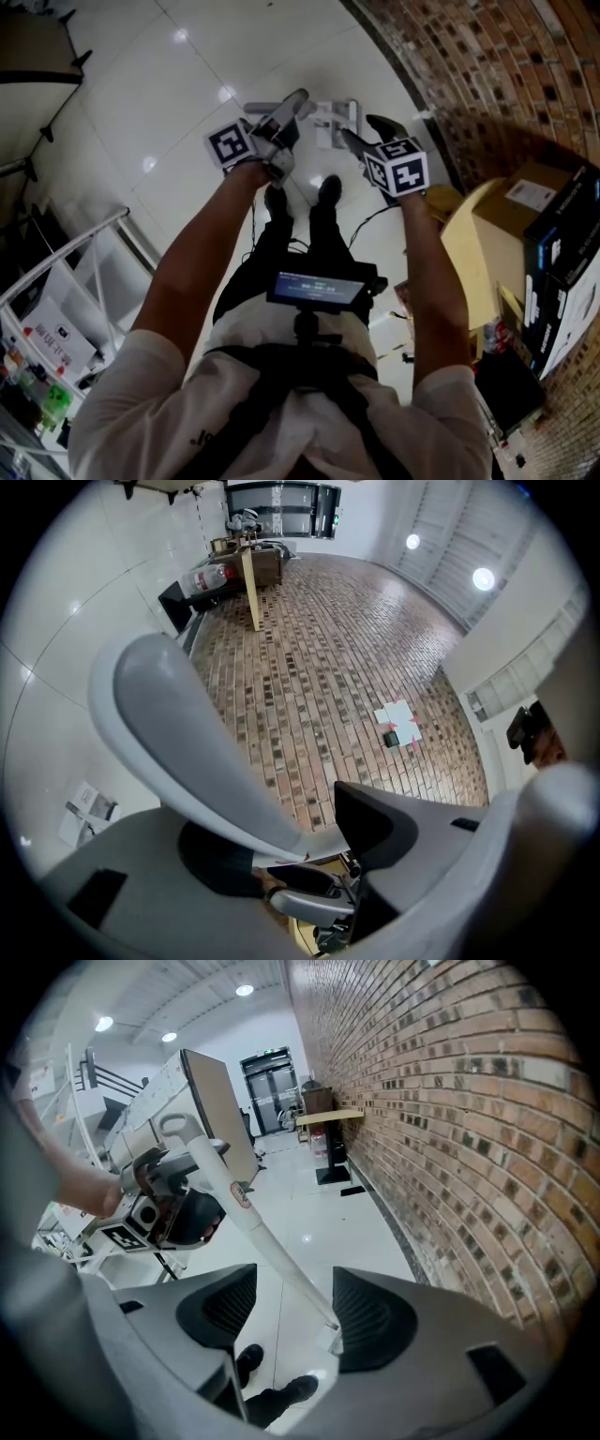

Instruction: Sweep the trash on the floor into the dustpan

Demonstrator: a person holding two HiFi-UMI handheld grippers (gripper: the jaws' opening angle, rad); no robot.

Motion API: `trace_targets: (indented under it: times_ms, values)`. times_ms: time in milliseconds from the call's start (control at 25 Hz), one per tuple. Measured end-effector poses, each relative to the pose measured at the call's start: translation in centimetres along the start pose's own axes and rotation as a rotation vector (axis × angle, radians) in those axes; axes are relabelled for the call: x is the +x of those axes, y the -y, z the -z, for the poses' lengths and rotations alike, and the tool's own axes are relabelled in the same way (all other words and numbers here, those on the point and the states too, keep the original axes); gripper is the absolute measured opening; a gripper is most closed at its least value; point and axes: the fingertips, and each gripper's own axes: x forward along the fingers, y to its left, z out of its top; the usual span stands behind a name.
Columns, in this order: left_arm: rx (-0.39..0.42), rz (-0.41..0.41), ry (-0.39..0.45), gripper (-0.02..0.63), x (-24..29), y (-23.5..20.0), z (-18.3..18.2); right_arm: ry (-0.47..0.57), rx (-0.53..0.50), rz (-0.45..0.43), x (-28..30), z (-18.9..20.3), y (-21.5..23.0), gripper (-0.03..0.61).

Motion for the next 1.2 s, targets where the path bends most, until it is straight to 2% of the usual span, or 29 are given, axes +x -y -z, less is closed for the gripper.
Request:
trace_targets:
  times_ms: [240,560,840,1000,1200]
  values:
    - [-0.003,-0.005,0.001,0.216,0.2,-0.1,-0.4,-0.001,0.023,0.037,-1.2,1.2,0.4,0.262]
    - [-0.017,-0.01,0.087,0.216,-0.4,-0.8,-1.5,-0.016,0.043,0.054,-1.6,2.7,0.6,0.27]
    - [-0.022,-0.025,0.107,0.216,-0.9,-0.9,-2.0,-0.015,0.077,0.076,-1.8,2.7,1.2,0.275]
    - [0.022,-0.04,0.09,0.232,-1.4,-0.9,-2.6,-0.022,0.097,0.1,-1.7,2.9,1.3,0.282]
    - [0.071,-0.075,0.052,0.282,-2.2,-0.8,-2.1,-0.026,0.113,0.117,-2.1,3.6,1.2,0.304]
